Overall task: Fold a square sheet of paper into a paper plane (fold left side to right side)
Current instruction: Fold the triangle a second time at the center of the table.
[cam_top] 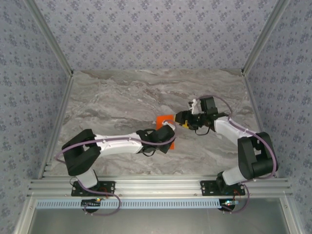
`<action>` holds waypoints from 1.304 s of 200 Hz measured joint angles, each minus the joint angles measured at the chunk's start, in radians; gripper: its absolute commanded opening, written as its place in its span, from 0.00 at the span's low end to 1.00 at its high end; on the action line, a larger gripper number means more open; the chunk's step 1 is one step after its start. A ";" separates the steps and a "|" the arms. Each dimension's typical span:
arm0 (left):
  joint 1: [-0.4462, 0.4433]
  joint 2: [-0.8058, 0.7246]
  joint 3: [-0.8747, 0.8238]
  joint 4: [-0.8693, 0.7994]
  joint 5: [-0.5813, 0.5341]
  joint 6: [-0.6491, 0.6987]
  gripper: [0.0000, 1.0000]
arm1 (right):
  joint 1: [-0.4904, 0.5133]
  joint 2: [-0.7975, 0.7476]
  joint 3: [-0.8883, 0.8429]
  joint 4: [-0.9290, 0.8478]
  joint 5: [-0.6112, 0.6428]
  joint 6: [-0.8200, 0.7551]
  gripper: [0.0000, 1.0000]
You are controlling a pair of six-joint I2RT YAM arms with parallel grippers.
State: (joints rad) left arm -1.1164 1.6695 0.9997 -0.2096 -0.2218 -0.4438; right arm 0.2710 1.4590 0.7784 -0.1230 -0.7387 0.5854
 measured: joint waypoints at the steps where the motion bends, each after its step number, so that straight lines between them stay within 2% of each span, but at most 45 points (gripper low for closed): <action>1: 0.003 -0.003 -0.003 0.004 0.005 -0.001 0.04 | 0.000 -0.002 -0.005 0.001 0.001 0.003 0.48; 36: 0.093 -0.065 -0.071 0.072 0.141 -0.025 0.04 | 0.032 -0.032 -0.116 0.039 0.023 0.008 0.29; 55: 0.137 -0.077 -0.090 0.090 0.198 -0.032 0.04 | 0.071 -0.032 -0.154 0.059 0.037 0.019 0.23; 90: 0.182 -0.098 -0.109 0.100 0.272 -0.032 0.04 | 0.130 -0.016 -0.166 0.083 0.072 0.027 0.21; 131: 0.220 -0.106 -0.121 0.102 0.330 -0.024 0.04 | 0.175 0.069 -0.156 0.072 0.105 0.027 0.20; 185: 0.253 -0.106 -0.122 0.102 0.362 0.006 0.04 | 0.219 0.127 -0.100 -0.004 0.155 0.011 0.19; 261: 0.279 -0.061 -0.122 0.106 0.388 0.038 0.04 | 0.229 0.154 -0.068 -0.079 0.193 -0.026 0.19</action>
State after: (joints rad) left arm -0.8375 1.6081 0.8780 -0.1032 0.1665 -0.4061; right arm 0.4995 1.6131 0.7101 -0.2020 -0.5453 0.5594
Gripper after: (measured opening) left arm 0.040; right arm 0.188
